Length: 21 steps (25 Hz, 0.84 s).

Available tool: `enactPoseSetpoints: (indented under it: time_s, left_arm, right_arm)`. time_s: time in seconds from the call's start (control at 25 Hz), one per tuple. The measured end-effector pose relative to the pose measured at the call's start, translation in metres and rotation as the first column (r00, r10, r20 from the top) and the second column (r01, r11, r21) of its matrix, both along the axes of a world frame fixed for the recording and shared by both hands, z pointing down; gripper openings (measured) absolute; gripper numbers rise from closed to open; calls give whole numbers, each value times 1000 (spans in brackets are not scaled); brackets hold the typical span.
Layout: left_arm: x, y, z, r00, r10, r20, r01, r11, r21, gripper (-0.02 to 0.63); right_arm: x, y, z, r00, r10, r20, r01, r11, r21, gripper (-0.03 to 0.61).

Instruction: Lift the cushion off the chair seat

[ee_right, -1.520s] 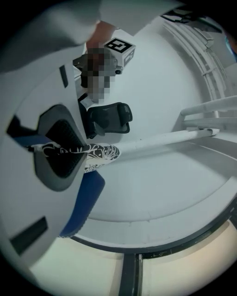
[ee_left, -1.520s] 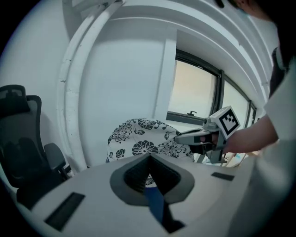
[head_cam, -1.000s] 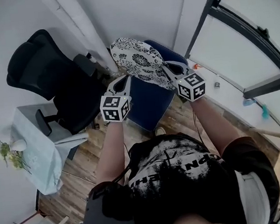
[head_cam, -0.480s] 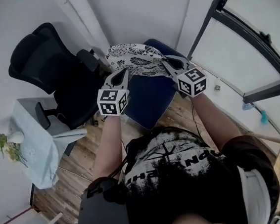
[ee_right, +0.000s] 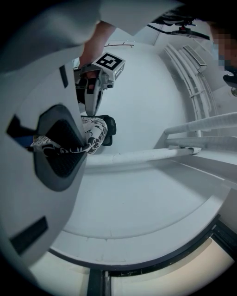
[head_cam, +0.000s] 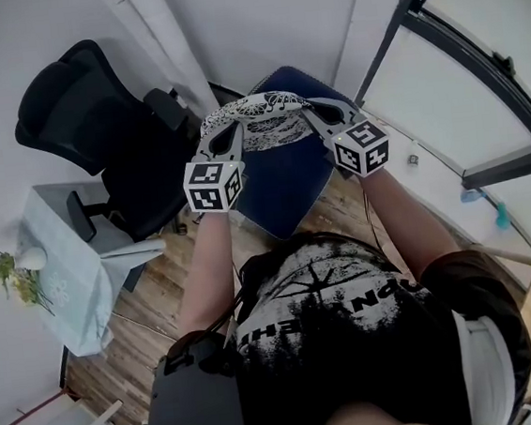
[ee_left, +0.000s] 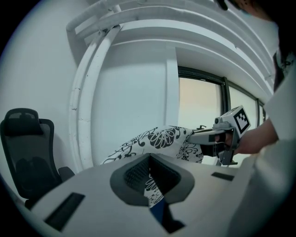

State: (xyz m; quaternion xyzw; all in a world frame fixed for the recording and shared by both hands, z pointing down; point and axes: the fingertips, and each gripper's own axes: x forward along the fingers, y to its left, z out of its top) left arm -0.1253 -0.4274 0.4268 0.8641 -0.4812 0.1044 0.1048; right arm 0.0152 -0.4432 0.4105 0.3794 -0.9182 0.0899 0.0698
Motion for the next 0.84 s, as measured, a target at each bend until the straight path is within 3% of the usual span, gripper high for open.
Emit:
enactPoseSetpoints:
  time_s: [0.32,0.84]
  left_arm:
    - [-5,-6,-1,1000,-10,-6,10,1000,4,12]
    - [-12,-9,-2,1000,-27,-10,27,1000,8,12]
  right_arm:
    - [-3,-2,-5,999,-4,41,5,1000,-14,29]
    - [-13,-3,-5,999,-27,33,28,1000,-11,29]
